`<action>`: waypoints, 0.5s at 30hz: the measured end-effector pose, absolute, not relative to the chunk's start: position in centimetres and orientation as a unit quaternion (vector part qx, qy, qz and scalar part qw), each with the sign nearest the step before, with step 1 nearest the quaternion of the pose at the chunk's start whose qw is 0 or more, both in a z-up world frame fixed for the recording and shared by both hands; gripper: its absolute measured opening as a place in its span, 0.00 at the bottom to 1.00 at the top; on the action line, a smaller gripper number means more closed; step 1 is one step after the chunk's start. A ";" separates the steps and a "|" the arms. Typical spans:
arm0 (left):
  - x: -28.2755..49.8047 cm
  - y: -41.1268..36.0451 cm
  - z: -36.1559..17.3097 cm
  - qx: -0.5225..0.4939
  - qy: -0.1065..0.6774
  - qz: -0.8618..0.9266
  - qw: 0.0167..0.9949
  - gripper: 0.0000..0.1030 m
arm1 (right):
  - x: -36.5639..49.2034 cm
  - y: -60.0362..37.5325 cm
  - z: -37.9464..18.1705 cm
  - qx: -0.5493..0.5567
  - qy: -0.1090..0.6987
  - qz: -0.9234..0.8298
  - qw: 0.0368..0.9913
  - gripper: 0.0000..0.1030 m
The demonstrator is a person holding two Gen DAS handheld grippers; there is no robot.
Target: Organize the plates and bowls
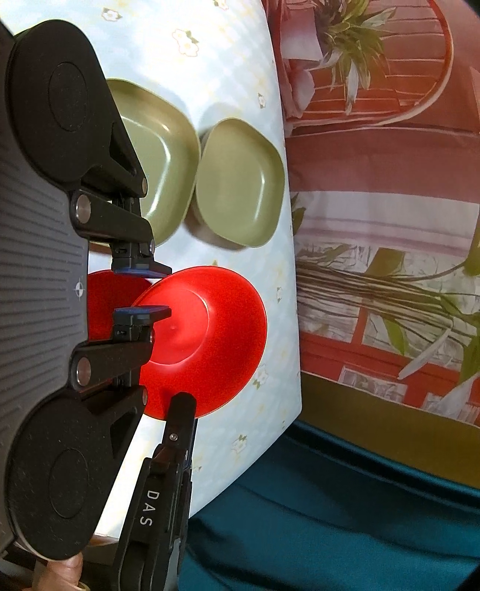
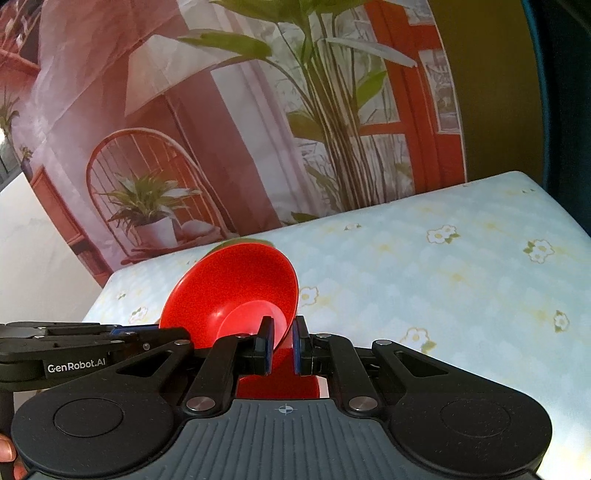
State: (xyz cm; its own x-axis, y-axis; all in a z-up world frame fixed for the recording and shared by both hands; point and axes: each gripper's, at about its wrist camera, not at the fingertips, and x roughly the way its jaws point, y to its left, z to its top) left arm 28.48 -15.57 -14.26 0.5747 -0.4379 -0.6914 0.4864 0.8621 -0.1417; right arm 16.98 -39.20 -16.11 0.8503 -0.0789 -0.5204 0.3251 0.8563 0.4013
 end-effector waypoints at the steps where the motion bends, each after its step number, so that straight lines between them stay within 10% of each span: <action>1: 28.3 -15.5 -14.3 0.032 0.380 -0.261 0.887 0.16 | 16.7 -39.0 -16.1 0.244 0.252 -0.108 0.930 0.09; 15: 25.7 -15.3 -15.0 0.046 0.379 -0.260 0.887 0.17 | 14.3 -37.0 -16.3 0.228 0.267 -0.112 0.930 0.10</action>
State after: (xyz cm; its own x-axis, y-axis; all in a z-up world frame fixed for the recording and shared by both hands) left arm 25.71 -15.34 -15.04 0.5779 -0.4263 -0.6959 0.4961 0.8606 -0.1152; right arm 14.32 -36.95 -16.29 0.8321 -0.0859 -0.5480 0.3299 0.8709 0.3643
